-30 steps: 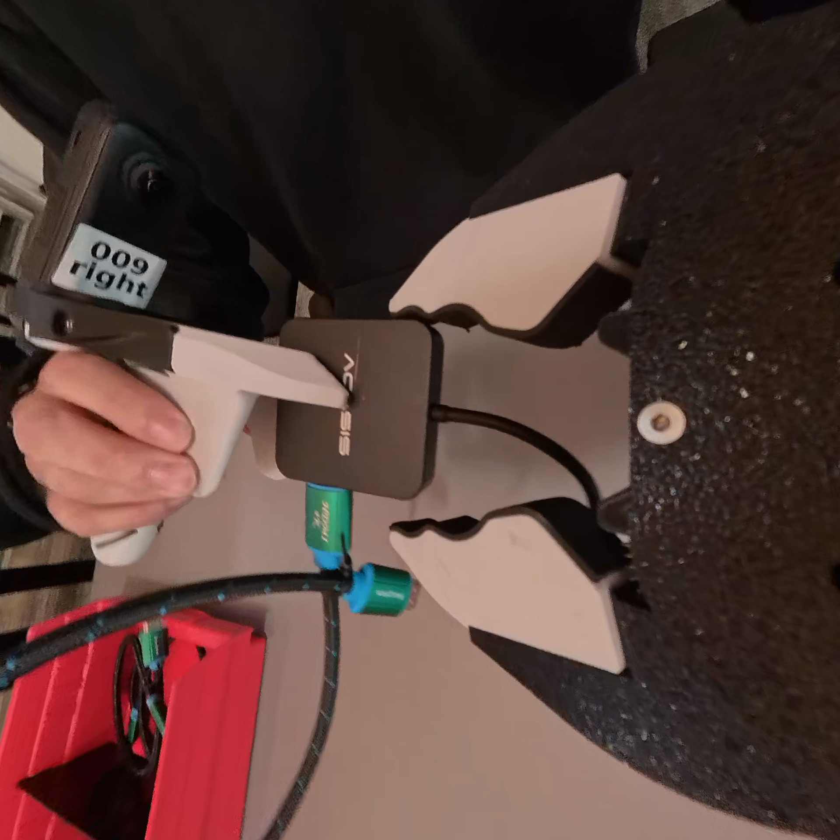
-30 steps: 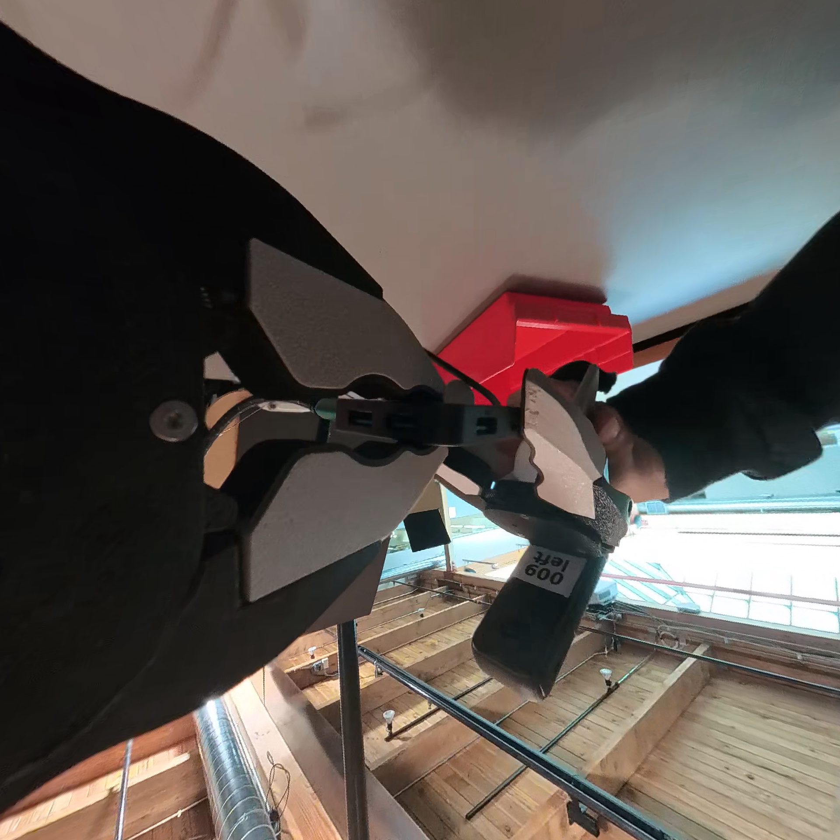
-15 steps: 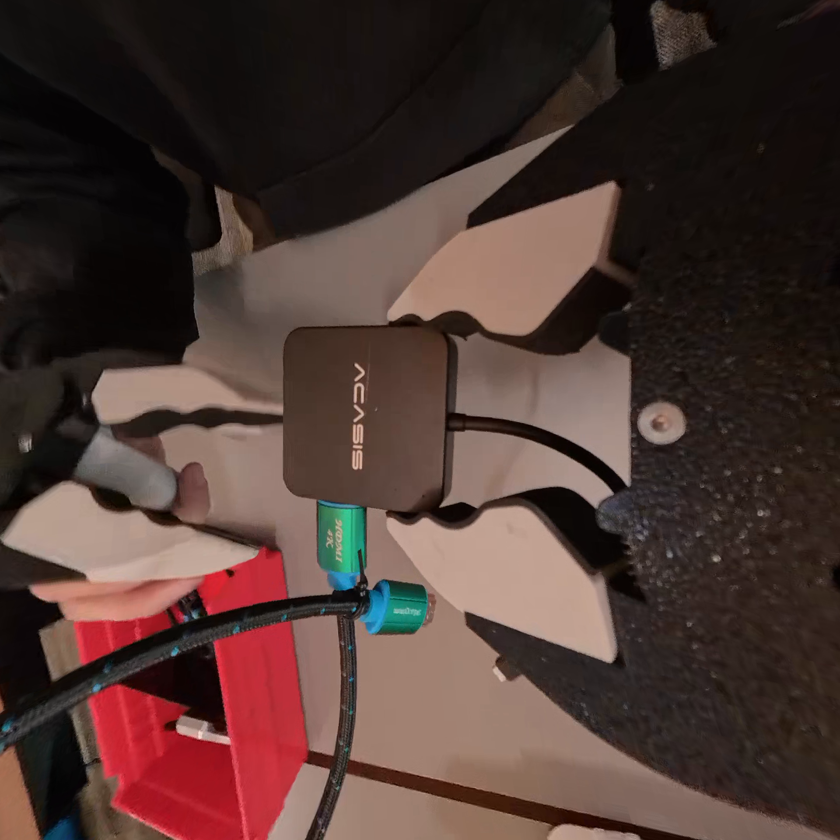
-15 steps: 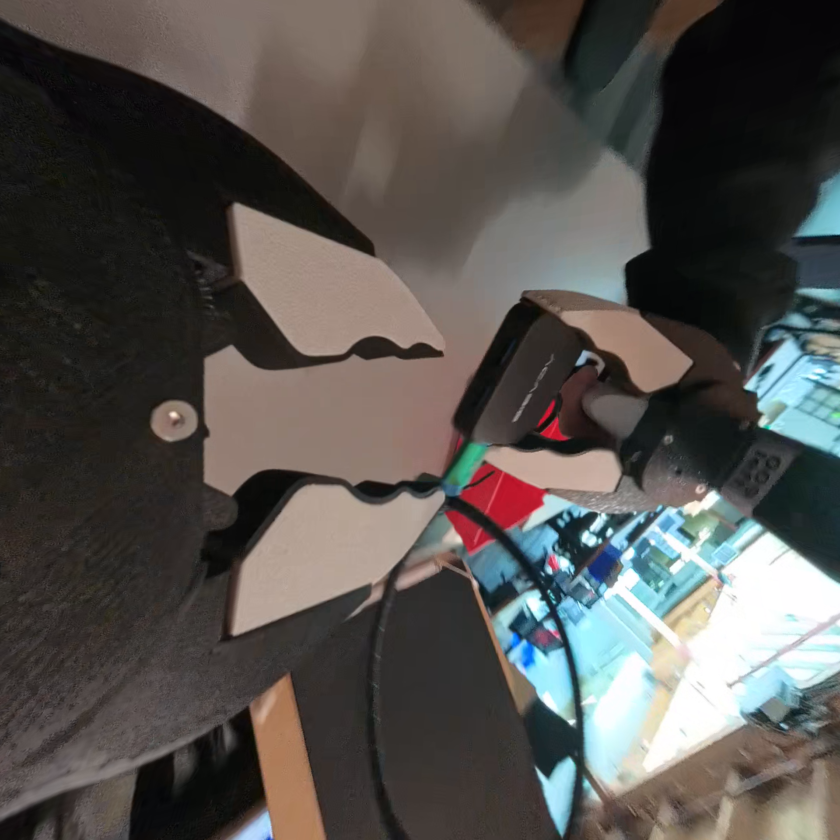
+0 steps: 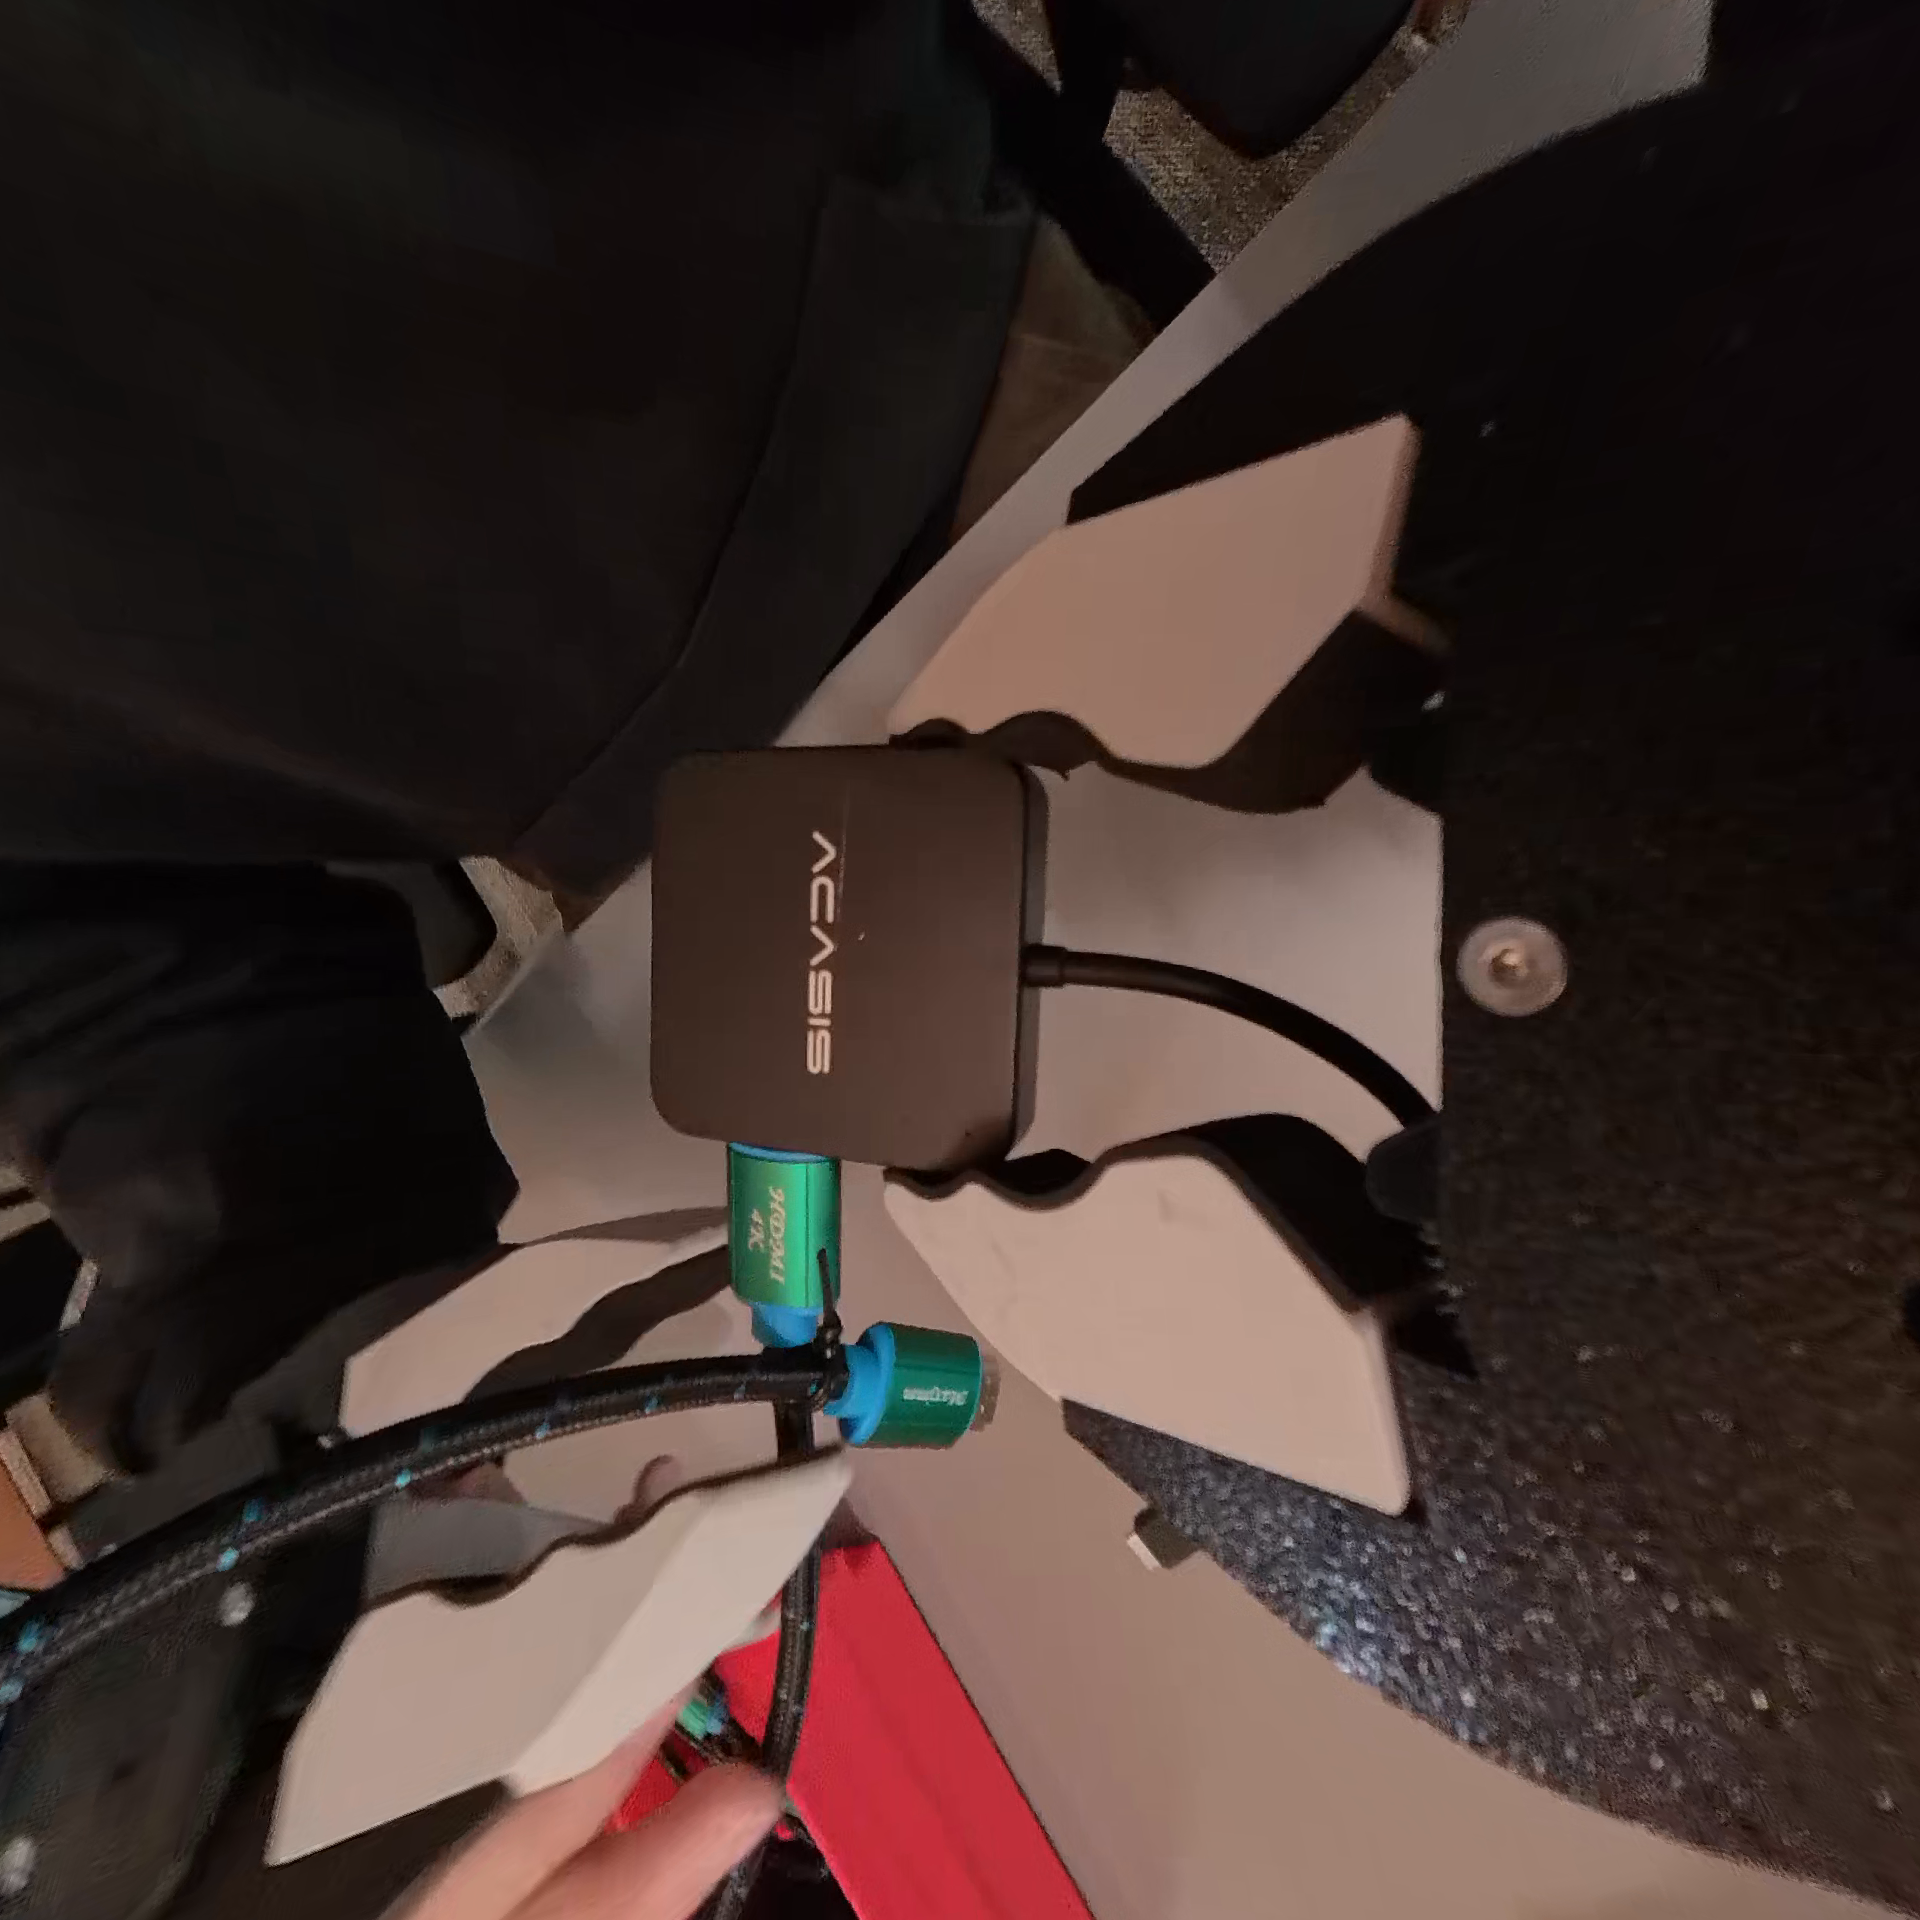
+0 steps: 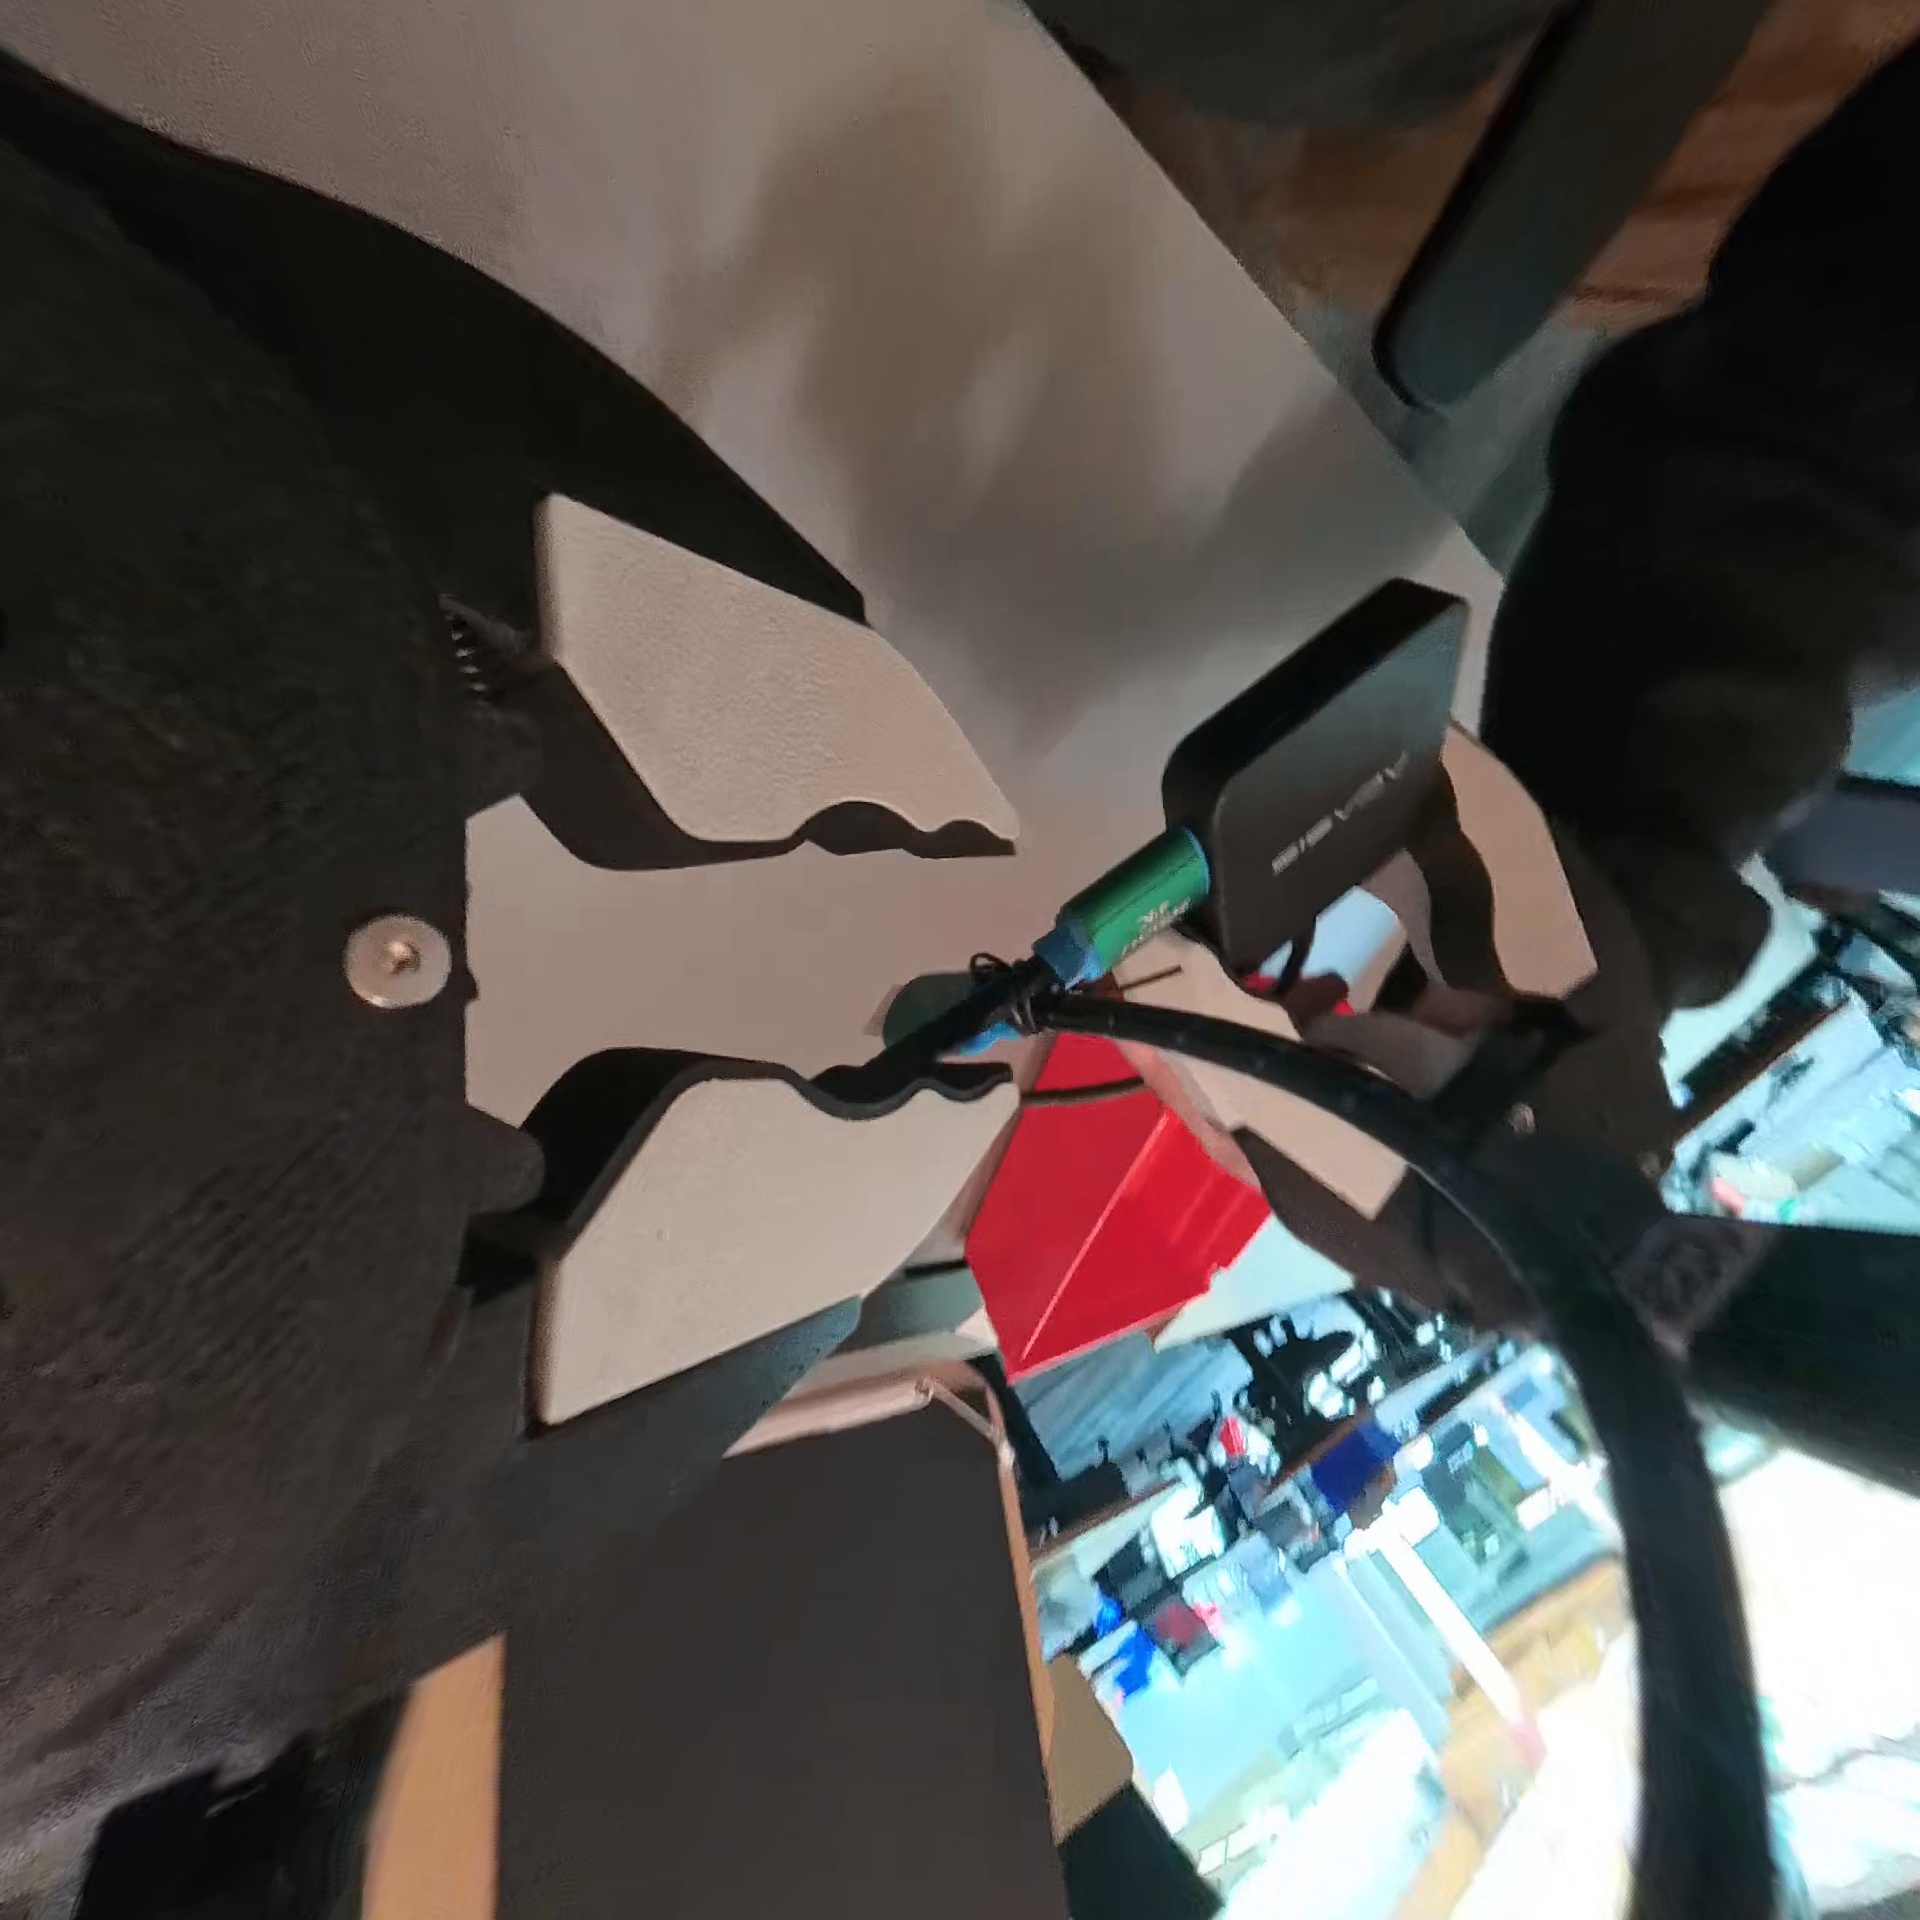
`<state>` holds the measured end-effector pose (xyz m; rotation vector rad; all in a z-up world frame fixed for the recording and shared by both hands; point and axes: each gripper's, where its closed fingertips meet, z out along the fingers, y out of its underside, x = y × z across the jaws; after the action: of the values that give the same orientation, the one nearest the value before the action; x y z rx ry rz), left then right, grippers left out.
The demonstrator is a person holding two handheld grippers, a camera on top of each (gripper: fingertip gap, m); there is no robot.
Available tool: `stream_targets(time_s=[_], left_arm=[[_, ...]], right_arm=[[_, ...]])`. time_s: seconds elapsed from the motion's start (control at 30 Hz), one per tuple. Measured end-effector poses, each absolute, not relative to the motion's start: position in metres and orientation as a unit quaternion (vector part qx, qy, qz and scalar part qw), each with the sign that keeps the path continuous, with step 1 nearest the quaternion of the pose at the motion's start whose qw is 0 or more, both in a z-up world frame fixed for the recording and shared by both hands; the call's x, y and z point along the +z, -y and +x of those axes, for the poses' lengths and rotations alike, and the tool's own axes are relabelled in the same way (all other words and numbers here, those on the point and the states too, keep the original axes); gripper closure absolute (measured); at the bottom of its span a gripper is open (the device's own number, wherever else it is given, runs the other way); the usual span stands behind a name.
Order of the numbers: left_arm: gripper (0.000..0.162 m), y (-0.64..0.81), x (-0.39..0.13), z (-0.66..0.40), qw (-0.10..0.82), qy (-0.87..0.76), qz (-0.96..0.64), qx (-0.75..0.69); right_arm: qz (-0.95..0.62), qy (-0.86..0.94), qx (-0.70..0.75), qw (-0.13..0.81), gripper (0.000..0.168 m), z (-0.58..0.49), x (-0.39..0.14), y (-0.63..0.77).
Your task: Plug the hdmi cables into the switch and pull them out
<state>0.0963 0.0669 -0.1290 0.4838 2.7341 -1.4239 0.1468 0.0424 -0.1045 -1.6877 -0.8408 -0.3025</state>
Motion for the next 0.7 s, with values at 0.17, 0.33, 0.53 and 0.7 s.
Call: stream_targets(time_s=[0.17, 0.33, 0.53, 0.7], left_arm=[[0.09, -0.068, -0.138, 0.09, -0.011, -0.884, 0.169, -0.436], [0.089, -0.072, -0.129, 0.103, 0.009, -0.879, 0.114, -0.463], [0.065, -0.093, -0.091, 0.174, 0.202, -0.834, -0.13, -0.497], [0.068, -0.112, -0.06, 0.187, 0.318, -0.74, -0.268, -0.529]], right_arm=[[-0.725, 0.386, -0.141, 0.553, 0.151, 0.139, -0.114, -0.048], [-0.746, 0.35, -0.214, 0.525, 0.152, 0.154, -0.105, -0.05], [-0.768, 0.223, -0.33, 0.502, 0.153, 0.207, -0.087, -0.038], [-0.76, 0.141, -0.441, 0.455, 0.154, 0.242, -0.073, -0.023]])
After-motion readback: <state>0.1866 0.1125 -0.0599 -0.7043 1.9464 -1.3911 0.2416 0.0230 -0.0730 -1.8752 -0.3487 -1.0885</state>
